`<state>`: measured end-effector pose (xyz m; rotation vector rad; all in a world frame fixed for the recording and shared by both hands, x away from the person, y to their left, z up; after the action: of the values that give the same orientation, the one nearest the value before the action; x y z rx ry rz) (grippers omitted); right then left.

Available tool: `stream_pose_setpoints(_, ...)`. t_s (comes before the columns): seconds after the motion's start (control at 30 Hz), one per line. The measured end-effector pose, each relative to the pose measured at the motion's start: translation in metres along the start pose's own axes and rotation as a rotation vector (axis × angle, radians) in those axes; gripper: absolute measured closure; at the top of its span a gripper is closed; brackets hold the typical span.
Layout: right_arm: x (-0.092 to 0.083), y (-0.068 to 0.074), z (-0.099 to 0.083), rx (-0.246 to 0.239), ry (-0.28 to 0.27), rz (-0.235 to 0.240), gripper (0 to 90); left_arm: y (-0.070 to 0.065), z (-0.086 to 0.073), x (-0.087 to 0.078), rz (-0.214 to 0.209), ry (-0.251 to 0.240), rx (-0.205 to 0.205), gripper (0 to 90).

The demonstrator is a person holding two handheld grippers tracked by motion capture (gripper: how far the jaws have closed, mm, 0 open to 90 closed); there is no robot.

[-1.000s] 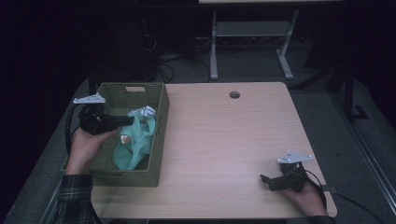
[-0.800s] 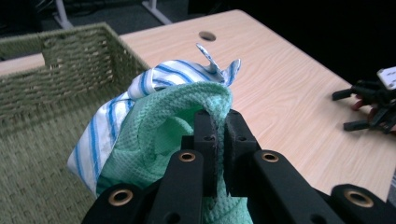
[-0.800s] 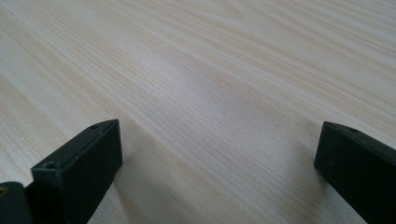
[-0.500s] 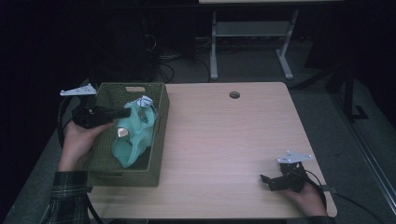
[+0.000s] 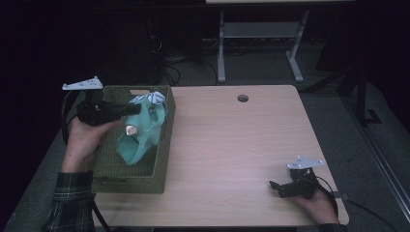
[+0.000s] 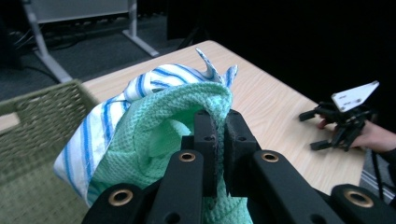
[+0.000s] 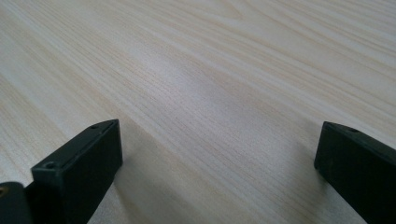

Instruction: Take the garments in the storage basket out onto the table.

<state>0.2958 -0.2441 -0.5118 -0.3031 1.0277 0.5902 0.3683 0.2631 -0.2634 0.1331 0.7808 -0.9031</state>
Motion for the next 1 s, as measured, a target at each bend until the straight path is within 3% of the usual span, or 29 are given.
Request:
stream_pose_setpoints(0.43, 0.000, 0.000, 0.000, 0.000, 0.002, 0.003, 0.6, -0.029, 0.029, 0.007, -0.030, -0.033, 0.056, 85.1)
stream_pose_setpoints(1.0, 0.001, 0.000, 0.002, -0.002, 0.004, 0.007, 0.6, -0.072, 0.066, 0.046, -0.117, -0.038, 0.148, 85.2)
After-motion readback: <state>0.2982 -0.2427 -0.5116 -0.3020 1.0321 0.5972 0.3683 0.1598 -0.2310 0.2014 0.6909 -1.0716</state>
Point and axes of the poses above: each handheld gripper's, and its own axes: x roughly forward along the jaws, z roughly out of its top, y roughly to its left, the point moved 4 cm from there along x, roughly forward along the jaws, and after that the axes turned 15 degrees about y, right-handed, at the moved point
